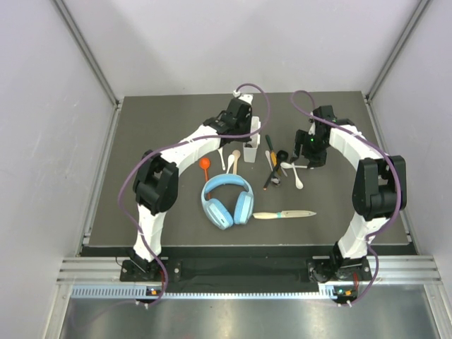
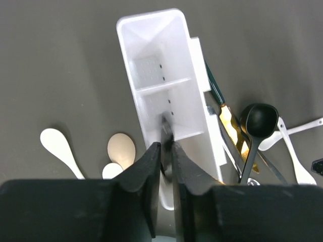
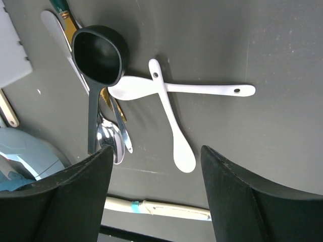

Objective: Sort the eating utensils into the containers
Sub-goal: Place the spoon in the storage box.

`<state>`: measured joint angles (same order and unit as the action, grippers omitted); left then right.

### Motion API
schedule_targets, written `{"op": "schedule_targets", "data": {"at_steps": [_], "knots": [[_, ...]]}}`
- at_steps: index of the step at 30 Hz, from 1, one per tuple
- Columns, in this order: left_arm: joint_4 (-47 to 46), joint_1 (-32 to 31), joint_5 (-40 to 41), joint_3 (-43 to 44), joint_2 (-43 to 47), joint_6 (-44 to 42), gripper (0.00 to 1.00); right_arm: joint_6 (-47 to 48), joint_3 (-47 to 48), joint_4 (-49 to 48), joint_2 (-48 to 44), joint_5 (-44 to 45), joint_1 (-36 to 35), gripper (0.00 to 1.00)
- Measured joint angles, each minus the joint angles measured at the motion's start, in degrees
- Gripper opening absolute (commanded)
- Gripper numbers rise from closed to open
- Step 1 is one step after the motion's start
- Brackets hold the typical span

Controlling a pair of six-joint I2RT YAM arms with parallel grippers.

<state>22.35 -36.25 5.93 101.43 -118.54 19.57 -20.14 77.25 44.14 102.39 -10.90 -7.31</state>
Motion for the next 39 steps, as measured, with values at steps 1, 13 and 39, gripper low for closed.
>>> {"op": "schedule_targets", "data": {"at_steps": [1,13,39], "knots": [[0.00,-0.02,0.00,0.00,-0.13,0.00,0.23,0.02,0.00,0.02,0.00,-0.02,0.00,0.70],[0.17,-0.50,1.57,0.02,-0.24,-0.07,0.27,0.00,-0.02,-0.02,0.00,-0.42,0.02,0.70],[2.25,6.54,14.27,-16.15,24.09,6.75,0.46,0.02,-0.50,-0.28,0.00,0.24,1.09,0.73]]}}
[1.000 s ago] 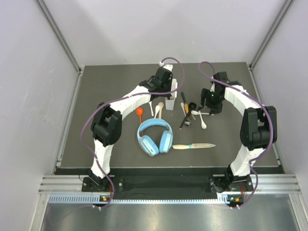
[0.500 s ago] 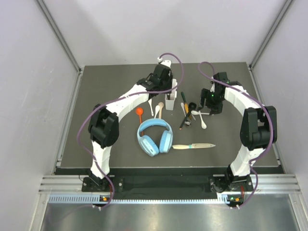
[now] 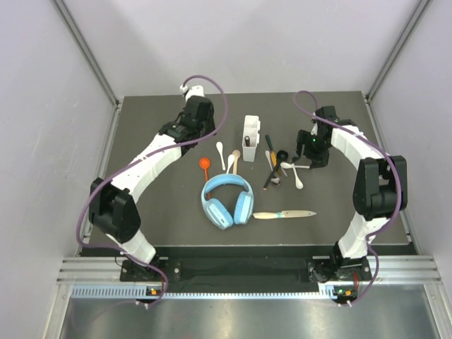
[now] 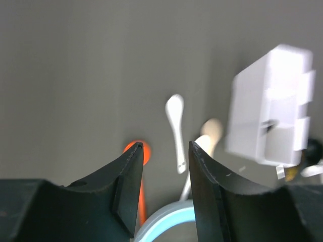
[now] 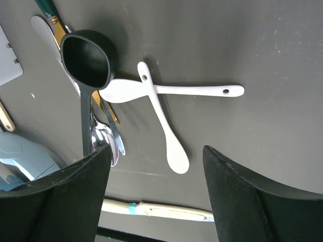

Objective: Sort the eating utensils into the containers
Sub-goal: Place the spoon in the storage box, then pick up the spoon from the center of the board.

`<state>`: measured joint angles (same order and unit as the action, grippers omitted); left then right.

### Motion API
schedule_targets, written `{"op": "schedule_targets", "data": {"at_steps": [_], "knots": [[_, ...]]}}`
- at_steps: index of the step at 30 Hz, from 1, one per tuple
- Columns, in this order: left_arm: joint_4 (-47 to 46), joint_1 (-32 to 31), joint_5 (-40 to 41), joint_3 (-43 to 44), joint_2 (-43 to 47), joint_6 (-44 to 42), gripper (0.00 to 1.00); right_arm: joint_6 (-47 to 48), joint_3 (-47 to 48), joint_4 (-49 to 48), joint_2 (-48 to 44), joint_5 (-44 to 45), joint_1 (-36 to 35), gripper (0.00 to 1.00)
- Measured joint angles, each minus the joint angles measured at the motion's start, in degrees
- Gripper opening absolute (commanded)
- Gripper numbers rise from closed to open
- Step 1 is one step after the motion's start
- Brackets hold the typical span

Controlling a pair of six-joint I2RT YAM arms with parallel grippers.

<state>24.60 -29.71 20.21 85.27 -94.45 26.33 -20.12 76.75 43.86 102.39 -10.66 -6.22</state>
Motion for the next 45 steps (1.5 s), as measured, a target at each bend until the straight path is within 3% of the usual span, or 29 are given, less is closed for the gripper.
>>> {"op": "schedule_targets", "data": {"at_steps": [7,18,45], "knots": [[2.99,1.36,-2.71,-10.43,-1.60,1.31,0.47,-0.02,0.00,0.00,0.00,-0.02,0.02,0.73],[3.78,1.33,-8.13,-10.93,-8.61,3.43,0.46,-0.02,-0.74,-0.55,0.00,0.02,0.02,0.73],[4.07,3.39,-9.27,-12.98,-14.21,3.39,0.40,0.00,-1.33,-1.03,0.00,0.00,0.39,0.72]]}}
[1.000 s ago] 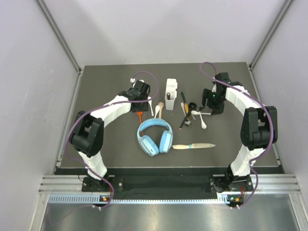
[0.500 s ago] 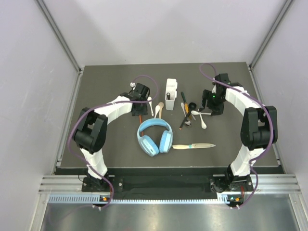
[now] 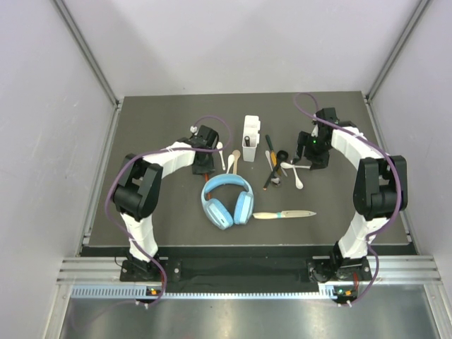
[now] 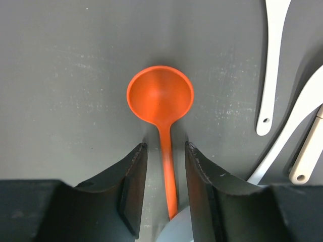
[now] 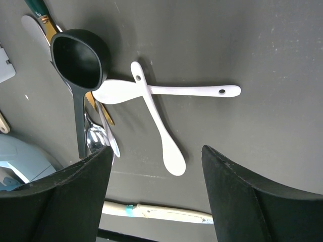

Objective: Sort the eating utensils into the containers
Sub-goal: Pick up the spoon from the center of the board.

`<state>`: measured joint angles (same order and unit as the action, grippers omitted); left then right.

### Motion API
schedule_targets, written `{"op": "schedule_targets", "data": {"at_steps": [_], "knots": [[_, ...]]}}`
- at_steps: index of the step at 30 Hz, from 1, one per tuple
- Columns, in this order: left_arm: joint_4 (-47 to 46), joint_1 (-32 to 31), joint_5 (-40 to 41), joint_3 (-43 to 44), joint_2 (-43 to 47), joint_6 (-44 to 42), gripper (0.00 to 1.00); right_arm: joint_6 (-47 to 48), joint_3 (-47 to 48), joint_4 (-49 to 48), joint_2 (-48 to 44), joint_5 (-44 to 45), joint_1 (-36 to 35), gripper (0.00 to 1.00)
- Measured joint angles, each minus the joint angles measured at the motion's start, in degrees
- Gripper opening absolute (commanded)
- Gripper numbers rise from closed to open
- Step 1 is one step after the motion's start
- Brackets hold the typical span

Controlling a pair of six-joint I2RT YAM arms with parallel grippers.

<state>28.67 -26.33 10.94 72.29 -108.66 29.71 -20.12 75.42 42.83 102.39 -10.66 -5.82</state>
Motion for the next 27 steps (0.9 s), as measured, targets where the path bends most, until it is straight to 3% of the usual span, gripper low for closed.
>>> {"op": "schedule_targets", "data": {"at_steps": [4,7,8,10,27], "knots": [[0.00,0.07,0.11,0.02,-0.15,-0.37,0.34,0.00,0.00,0.00,0.00,0.00,0.00,0.72],[0.02,0.09,0.24,0.57,-0.63,-1.05,0.21,0.00,0.00,0.00,0.00,-0.02,0.00,0.72],[-0.07,0.11,0.17,0.92,-0.94,-1.27,0.08,0.00,0.00,0.00,0.00,-0.04,0.00,0.72],[-0.15,0.11,0.00,1.75,-1.55,-1.49,0.00,0.00,0.00,0.00,0.02,-0.09,0.00,0.72],[1.64,0.79,-1.16,4.87,-2.19,-5.05,0.00,-0.04,1.01,0.09,1.07,-0.63,0.00,0.71]]}}
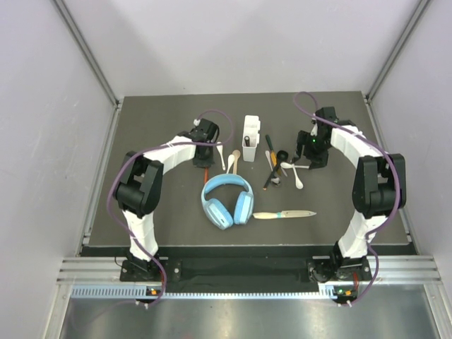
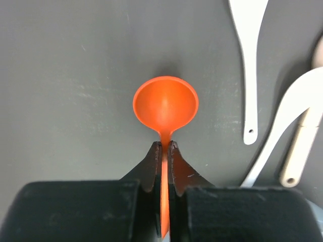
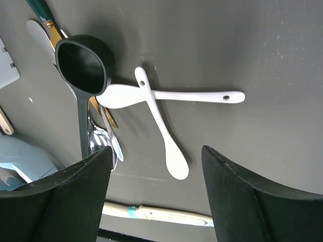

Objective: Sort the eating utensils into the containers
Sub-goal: Pick up the spoon from the center of the board.

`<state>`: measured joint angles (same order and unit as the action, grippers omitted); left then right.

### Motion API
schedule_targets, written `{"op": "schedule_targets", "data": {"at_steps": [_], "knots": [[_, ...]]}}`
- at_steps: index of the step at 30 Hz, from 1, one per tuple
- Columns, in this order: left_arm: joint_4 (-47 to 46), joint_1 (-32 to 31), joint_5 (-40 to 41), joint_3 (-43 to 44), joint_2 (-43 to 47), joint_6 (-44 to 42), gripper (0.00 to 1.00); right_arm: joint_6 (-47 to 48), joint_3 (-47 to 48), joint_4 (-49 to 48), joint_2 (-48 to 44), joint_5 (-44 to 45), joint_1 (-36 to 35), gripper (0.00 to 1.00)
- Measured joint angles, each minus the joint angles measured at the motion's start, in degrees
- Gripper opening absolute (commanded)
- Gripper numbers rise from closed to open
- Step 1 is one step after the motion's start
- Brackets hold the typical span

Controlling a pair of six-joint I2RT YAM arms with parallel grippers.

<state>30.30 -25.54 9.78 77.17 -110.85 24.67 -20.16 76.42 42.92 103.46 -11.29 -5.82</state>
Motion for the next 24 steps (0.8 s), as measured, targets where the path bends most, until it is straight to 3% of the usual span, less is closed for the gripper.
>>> {"op": "schedule_targets", "data": {"at_steps": [8,18,24], "knots": [[1.27,1.09,0.11,9.86,1.09,-1.05,0.00,-0.04,0.52,-0.02,0.61,-0.35,0.00,0.71],[-1.05,1.07,0.35,13.90,6.91,-1.11,0.00,-0.28,0.52,-0.04,0.85,-0.42,0.02,0.71],[-10.34,0.79,1.01,13.00,9.55,-0.81,0.00,-0.48,0.61,0.00,1.29,-0.68,0.02,0.71]]}}
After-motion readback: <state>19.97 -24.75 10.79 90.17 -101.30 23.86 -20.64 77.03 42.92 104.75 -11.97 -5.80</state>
